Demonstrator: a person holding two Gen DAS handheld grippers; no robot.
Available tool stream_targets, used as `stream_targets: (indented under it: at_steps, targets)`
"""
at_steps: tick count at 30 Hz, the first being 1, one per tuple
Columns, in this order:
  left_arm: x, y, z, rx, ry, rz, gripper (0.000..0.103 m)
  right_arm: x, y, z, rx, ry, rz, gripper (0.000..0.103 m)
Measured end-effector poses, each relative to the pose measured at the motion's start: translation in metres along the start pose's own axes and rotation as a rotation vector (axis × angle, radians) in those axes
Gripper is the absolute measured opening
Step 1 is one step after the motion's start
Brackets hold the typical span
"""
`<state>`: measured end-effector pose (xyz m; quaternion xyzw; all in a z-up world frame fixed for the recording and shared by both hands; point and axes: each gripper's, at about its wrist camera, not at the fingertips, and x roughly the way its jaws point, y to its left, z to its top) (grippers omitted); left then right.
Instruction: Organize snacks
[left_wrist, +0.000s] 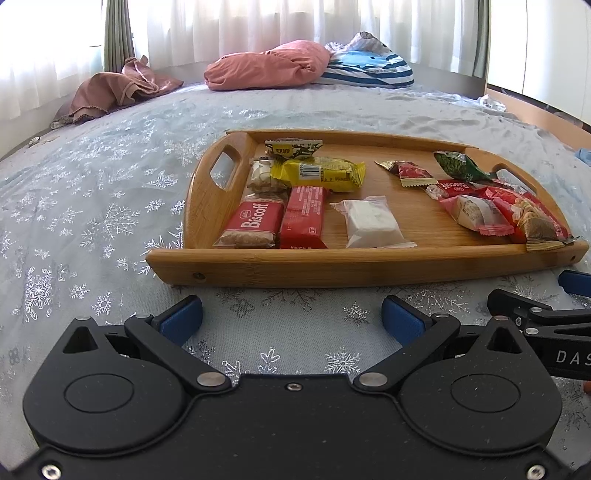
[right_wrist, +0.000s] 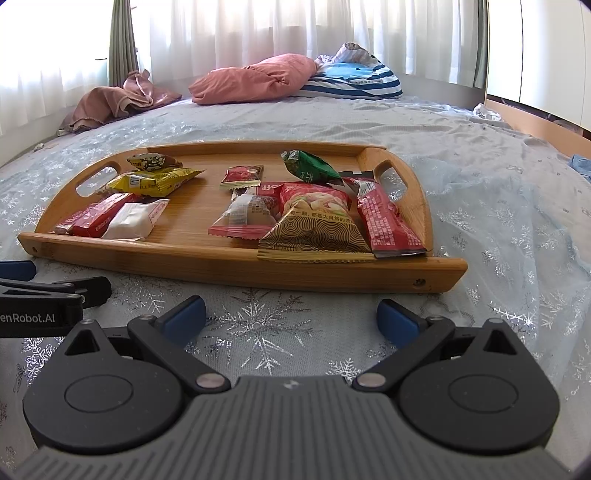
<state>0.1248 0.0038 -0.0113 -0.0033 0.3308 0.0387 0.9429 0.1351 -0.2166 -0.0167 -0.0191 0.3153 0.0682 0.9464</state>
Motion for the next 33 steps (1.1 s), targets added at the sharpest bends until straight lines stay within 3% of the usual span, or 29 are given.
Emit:
stream_targets:
  at_steps: [33]
  targets:
    - [0.0002,-0.0010,-0.0017,0.013,-0.009,0.010,0.103,0.0002,0.0001,-0.0011,0.000,-0.002,0.000,0.103]
